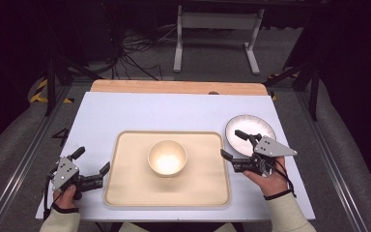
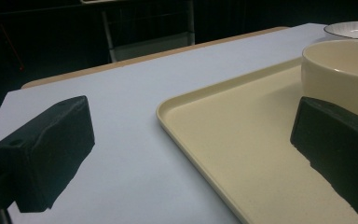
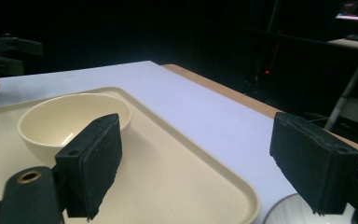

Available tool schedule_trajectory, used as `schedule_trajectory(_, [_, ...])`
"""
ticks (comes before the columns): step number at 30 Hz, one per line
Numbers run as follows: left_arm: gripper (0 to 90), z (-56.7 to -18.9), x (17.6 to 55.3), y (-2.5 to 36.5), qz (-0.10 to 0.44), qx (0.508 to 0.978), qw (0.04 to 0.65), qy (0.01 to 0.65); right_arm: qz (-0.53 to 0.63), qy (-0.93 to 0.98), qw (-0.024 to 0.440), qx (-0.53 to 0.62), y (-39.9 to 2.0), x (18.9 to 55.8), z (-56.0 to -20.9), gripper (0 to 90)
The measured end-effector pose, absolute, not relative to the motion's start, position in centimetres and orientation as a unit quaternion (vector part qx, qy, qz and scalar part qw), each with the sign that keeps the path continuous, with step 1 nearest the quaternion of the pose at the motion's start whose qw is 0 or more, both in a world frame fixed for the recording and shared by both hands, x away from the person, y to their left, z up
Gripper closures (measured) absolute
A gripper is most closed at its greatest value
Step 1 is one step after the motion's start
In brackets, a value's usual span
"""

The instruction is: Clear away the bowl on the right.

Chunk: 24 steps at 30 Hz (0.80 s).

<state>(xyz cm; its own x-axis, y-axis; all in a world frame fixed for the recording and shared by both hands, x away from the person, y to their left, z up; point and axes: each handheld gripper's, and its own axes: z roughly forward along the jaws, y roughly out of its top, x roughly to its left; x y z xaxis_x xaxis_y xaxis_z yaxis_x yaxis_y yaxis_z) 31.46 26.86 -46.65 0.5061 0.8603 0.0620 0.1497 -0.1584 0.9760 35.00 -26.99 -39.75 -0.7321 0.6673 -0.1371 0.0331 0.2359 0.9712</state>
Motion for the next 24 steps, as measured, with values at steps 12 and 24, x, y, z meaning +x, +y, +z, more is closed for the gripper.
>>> schedule_trajectory(12, [0.3, -46.6, 31.4, 26.9, 0.332, 0.685, 0.536, 0.367, 0.574, 0.721, 0.298, 0.248, -28.7, 34.5, -41.1, 21.9])
schedule_trajectory(24, [0.2, -46.7, 31.4, 26.9, 0.327, 0.686, 0.54, 0.363, 0.569, 0.72, 0.306, 0.254, -28.8, 34.1, -43.4, 22.6])
